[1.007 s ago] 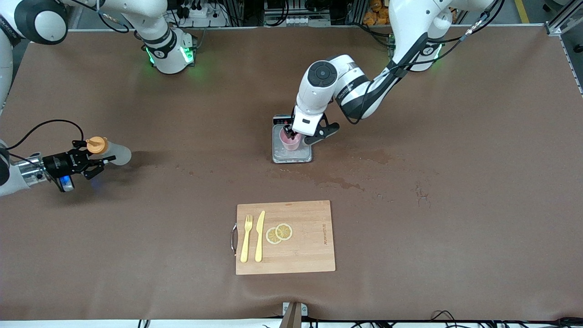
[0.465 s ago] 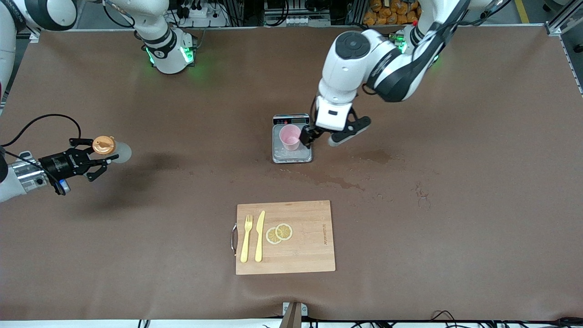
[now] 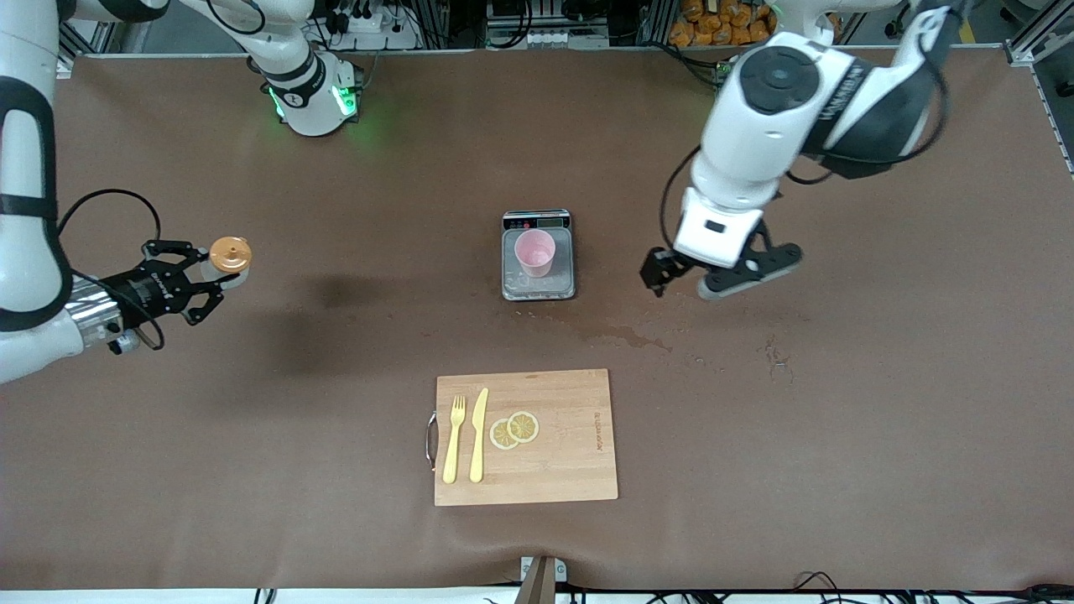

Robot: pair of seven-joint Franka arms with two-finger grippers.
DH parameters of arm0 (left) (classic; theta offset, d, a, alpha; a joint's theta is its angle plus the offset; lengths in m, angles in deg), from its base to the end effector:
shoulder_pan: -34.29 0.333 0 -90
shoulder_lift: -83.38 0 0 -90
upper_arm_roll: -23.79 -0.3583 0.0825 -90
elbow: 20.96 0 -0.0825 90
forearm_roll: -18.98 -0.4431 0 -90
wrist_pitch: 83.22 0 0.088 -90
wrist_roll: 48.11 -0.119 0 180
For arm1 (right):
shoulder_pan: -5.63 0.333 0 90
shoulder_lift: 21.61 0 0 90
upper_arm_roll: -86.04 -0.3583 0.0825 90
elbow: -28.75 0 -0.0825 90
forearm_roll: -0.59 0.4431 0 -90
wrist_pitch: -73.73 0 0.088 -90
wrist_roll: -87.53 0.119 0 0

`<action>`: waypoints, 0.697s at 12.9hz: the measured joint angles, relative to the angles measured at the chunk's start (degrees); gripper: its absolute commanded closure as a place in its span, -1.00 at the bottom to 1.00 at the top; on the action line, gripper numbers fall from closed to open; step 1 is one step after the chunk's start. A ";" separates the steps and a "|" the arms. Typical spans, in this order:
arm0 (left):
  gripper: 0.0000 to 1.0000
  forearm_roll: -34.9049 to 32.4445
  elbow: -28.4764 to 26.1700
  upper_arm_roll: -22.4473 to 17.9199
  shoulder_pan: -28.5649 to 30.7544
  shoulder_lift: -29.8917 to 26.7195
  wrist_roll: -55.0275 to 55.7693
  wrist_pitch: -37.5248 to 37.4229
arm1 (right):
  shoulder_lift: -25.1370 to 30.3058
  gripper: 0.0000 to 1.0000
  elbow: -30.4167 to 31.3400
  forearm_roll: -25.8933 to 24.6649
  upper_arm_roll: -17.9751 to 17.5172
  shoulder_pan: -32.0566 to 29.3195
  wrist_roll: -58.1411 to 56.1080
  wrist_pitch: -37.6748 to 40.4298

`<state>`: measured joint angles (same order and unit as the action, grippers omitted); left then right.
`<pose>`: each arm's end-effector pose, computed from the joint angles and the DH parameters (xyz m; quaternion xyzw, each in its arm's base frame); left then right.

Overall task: Add sauce to pink cup with both arms
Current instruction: 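Release the cup and raise the left gripper while the right gripper lifts the bottle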

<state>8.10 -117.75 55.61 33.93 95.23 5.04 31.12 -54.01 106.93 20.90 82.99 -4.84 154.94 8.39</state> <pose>0.6093 -0.3361 0.5135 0.9848 0.1568 0.0724 0.0190 0.6863 -0.0456 0.3768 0.7246 -0.5442 -0.4222 0.0235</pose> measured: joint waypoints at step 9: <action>-1.00 6.84 8.75 -7.56 7.14 -2.19 -33.26 -12.65 | 2.21 0.18 -0.90 -3.40 -0.02 16.57 21.57 -0.49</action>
<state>14.94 -109.01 48.05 41.07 93.04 -28.22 18.46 -51.80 106.03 17.51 82.98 11.72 176.50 7.90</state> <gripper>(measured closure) 0.000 0.590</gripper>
